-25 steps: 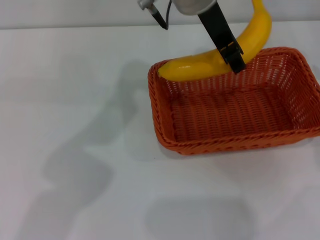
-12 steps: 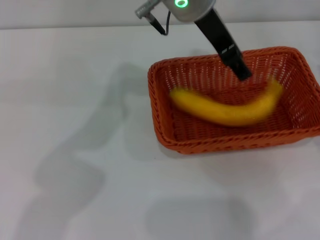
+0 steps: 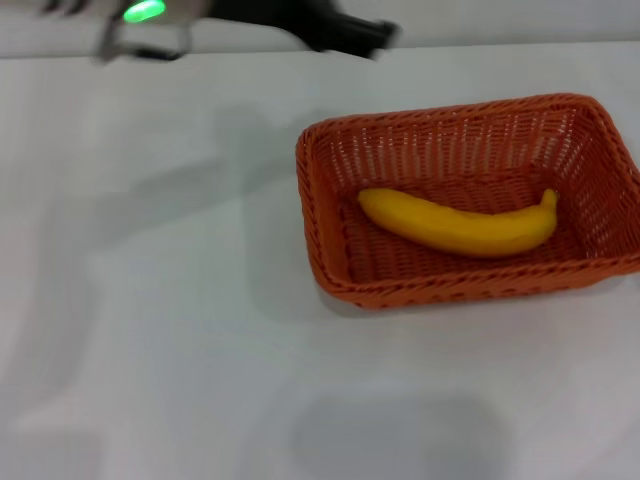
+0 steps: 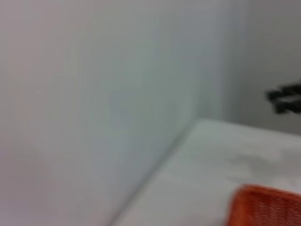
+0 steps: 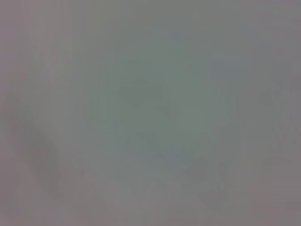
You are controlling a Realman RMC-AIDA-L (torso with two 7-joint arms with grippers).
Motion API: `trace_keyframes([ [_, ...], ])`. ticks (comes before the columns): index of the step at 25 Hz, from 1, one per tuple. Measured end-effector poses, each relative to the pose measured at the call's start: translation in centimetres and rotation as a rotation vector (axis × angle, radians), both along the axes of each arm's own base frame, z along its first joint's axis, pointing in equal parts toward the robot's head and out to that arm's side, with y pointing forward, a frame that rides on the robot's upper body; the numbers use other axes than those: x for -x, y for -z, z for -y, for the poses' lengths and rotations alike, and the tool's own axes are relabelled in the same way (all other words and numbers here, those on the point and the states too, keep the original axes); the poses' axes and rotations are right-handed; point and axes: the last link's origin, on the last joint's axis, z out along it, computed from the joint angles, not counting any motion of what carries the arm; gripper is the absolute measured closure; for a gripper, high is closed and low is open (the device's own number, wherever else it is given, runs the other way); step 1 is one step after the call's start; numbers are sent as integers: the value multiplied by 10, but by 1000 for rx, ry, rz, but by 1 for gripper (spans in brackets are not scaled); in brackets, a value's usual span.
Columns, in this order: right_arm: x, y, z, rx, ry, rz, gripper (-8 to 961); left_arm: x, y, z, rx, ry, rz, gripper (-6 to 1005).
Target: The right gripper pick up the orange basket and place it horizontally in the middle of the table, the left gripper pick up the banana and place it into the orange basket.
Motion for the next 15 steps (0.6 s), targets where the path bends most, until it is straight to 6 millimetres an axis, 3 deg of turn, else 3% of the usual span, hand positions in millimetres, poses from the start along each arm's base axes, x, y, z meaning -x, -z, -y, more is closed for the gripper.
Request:
trace_keyframes([
  [1, 0, 0, 0, -5, -4, -3, 190, 16, -11, 4, -43, -4, 49, 105],
  [2, -1, 0, 1, -10, -7, -6, 190, 16, -11, 4, -43, -4, 49, 105],
  [4, -1, 0, 1, -28, -20, -14, 190, 49, -33, 13, -125, -19, 145, 105],
  [5, -2, 1, 2, -37, -30, -20, 190, 49, -33, 13, -125, -19, 145, 105],
  [6, -2, 3, 3, -49, -40, -30, 190, 63, -42, 18, -158, -23, 185, 105],
  [7, -2, 3, 3, -61, -52, -38, 190, 99, -65, 31, -258, -43, 279, 105],
  [15, -13, 27, 13, -175, -143, -77, 190, 169, -101, 66, -455, -121, 401, 106],
])
